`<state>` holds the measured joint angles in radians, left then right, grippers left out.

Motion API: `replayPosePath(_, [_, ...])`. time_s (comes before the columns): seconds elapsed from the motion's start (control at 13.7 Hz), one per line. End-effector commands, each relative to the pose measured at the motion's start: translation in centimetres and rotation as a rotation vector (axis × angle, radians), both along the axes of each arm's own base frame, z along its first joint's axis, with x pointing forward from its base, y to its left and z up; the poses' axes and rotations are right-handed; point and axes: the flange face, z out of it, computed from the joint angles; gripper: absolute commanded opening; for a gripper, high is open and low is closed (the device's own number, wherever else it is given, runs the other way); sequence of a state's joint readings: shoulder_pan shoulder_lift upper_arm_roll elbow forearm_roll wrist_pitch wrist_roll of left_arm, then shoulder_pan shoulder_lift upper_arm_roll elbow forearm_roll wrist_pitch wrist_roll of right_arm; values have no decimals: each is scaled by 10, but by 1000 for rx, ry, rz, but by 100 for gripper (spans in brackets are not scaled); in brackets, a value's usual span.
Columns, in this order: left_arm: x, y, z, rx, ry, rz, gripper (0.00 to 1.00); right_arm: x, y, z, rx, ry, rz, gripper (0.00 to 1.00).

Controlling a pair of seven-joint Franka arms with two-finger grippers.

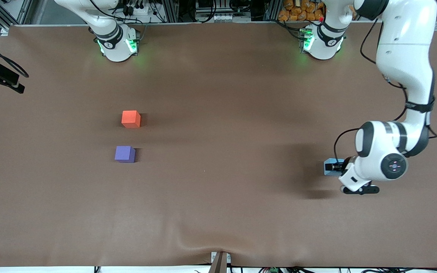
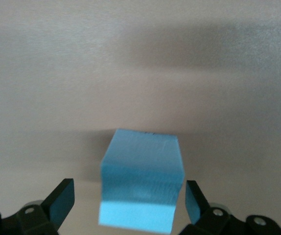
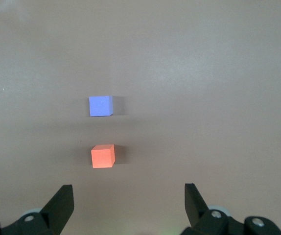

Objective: Place blue block between orange and purple blocks
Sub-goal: 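Close the left gripper on the light blue block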

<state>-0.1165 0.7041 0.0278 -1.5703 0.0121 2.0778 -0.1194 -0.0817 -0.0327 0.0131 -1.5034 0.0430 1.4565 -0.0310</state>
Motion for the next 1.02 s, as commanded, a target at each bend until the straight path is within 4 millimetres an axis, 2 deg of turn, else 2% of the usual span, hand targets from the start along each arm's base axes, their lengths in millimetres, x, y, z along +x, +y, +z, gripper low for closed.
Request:
replayPosePath(0.0, [6,-5,-9,16,-21,6,100,-4,-1,3,18,0,-1,100])
replayPosePath(0.15, [0,-3,-24,22,4,6,100,-5,1,4,15,0,3,100])
replayPosePath(0.22, [-1,-3,-25,21,8,7,82,-5,4,4,4,1,11,100])
replayPosePath(0.29, [-5,-2,-28,22,20,9,49,-5,7,3,-1,3,17,100])
replayPosePath(0.36, [-10,0,-30,24,33,14,25,-5,8,3,-4,3,18,100])
replayPosePath(0.44, [-13,2,-28,25,40,16,8,-5,9,4,-7,2,19,100])
replayPosePath(0.51, [-14,2,-27,24,43,14,0,-5,9,4,-10,2,20,100])
replayPosePath(0.66, [-10,-1,-10,21,16,6,0,-5,8,4,-18,1,19,100])
replayPosePath(0.73, [-8,-3,6,16,-5,2,0,-5,8,3,-18,4,19,100])
replayPosePath(0.95, [-4,-42,75,-42,-93,-39,0,-5,8,4,-18,2,16,100])
